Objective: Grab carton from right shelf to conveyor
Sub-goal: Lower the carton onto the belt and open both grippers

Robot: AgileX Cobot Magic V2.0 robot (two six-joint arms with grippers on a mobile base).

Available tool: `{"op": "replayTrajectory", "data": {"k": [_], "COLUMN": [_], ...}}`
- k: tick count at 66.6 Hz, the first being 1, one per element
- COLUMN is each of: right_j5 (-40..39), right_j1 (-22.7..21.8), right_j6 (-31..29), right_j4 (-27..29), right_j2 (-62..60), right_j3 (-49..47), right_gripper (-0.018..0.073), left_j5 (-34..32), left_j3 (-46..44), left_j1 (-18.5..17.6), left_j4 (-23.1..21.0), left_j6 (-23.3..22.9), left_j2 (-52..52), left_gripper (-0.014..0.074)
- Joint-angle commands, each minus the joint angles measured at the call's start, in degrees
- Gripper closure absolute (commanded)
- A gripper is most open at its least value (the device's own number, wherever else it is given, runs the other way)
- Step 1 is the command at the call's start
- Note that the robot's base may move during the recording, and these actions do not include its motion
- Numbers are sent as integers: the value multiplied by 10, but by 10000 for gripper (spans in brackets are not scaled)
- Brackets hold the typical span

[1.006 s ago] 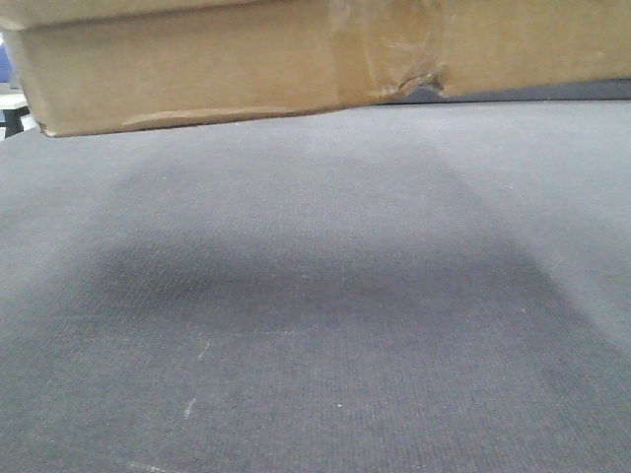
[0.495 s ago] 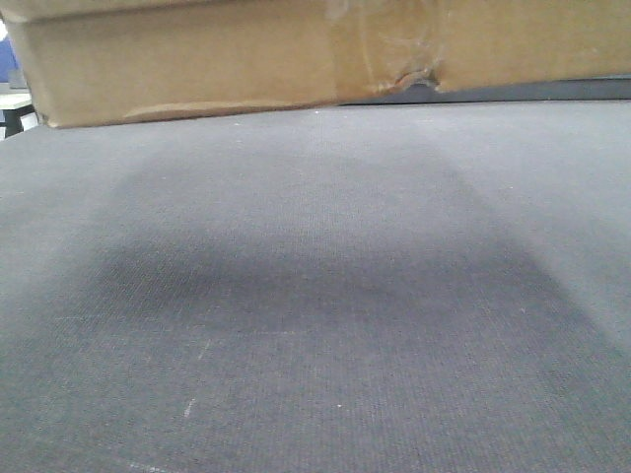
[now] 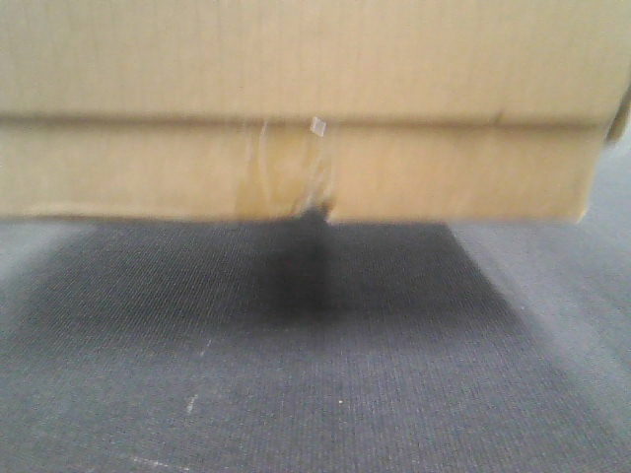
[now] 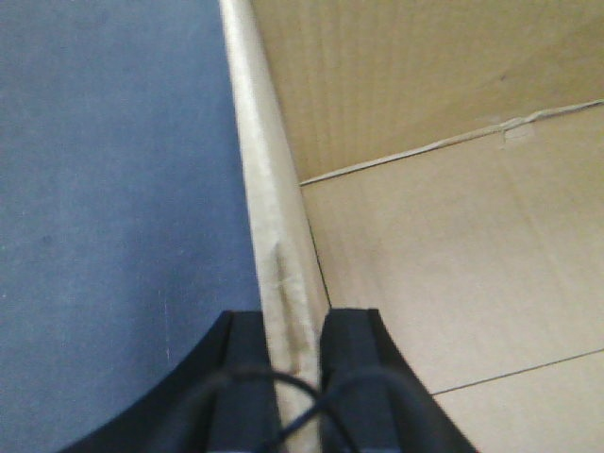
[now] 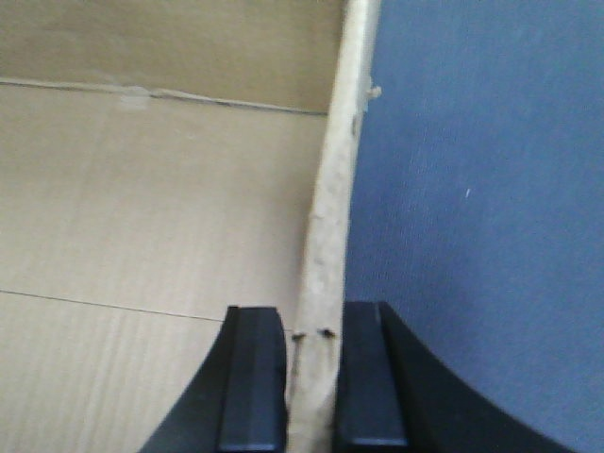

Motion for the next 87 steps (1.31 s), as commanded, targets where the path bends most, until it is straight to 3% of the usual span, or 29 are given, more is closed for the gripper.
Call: {"op": "replayTrajectory", "data": {"k": [1,16,25,31,39,44,60,69,76,87], "right_j5": [-8,-6,-12,-14,-13,-12,-39,-30,-9,4], "right_j1": [-2,-2,-2,-2,-2,-2,-4,-23,-55,-107], "right_j6": [5,8,8,8,8,8,8,8,8,-4], "right_j4": [-2,-2,-2,-2,-2,-3,-26,-37,-41,-62], "right_j2": [17,48,49,48,47,43,-18,-59,-93,-125], "right_j3": [-6,-6,-6,-6,-6,-7,-7,-7,-6,-6], "right_gripper": [627,627,590,393,2,-8,0,17,148,494], "left_j5": [-25,-77,-99,-101,-100,-95,-96,-96,-108,-151], "left_j3": [4,30,45,45,43,43,43,45,63,144], "left_j1": [3,3,3,3,3,3,8,29,62,135], "left_j4": [14,15,16,16,16,15,1,-16,-39,-96], "left_j6": [13,13,13,13,13,13,13,15,40,72], "left_j2": [14,41,44,44,41,30,-45,-97,-143,-217], "left_gripper": [616,591,445,264,48,-20,20,123,292,594]}}
